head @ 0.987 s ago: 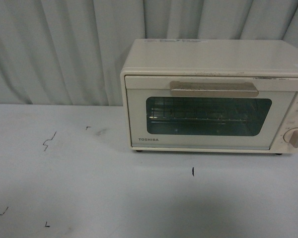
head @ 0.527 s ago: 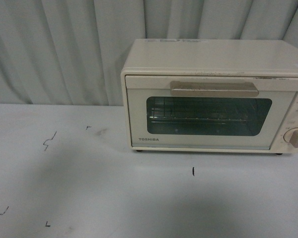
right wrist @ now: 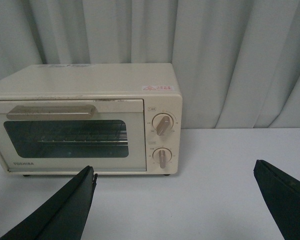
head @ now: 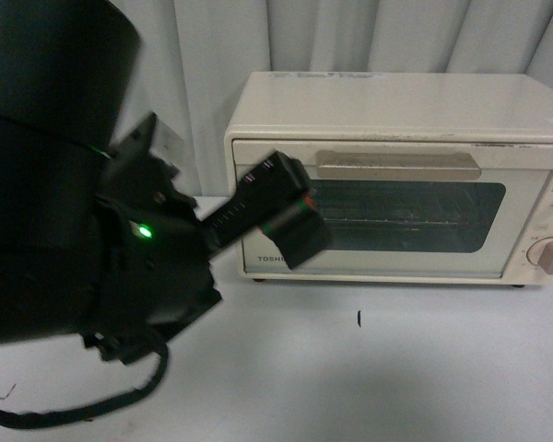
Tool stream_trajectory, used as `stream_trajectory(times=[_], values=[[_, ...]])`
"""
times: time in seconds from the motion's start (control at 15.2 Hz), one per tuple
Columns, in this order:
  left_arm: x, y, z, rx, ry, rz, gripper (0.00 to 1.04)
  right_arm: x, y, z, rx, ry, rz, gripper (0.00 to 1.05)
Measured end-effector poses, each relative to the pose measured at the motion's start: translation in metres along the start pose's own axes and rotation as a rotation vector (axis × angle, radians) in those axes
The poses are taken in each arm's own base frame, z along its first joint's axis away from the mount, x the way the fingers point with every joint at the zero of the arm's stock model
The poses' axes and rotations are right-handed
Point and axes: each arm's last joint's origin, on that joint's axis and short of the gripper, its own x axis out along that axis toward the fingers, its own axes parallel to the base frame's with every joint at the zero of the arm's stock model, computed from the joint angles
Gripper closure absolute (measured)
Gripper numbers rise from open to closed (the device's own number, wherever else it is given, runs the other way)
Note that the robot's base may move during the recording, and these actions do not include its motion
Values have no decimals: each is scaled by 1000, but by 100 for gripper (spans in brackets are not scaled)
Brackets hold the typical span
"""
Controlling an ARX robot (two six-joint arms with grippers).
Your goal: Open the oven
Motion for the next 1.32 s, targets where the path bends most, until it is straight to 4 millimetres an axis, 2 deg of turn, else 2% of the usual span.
stream_trajectory(times=[0.07, 0.2, 0.53, 0.79, 1.32], values=[[14, -3, -16, -56, 58, -14, 7, 0, 0, 0, 0, 0, 0, 6], [29, -5, -33, -134, 118, -21, 7, 0, 0, 0, 0, 0, 0, 6], [62, 11, -51, -282, 129, 54, 7, 0, 0, 0, 0, 0, 0, 6], [73, 17, -56, -359, 107, 106, 7, 0, 0, 0, 0, 0, 0, 6], [84, 10, -63, -386, 121, 108, 7, 0, 0, 0, 0, 0, 0, 6]])
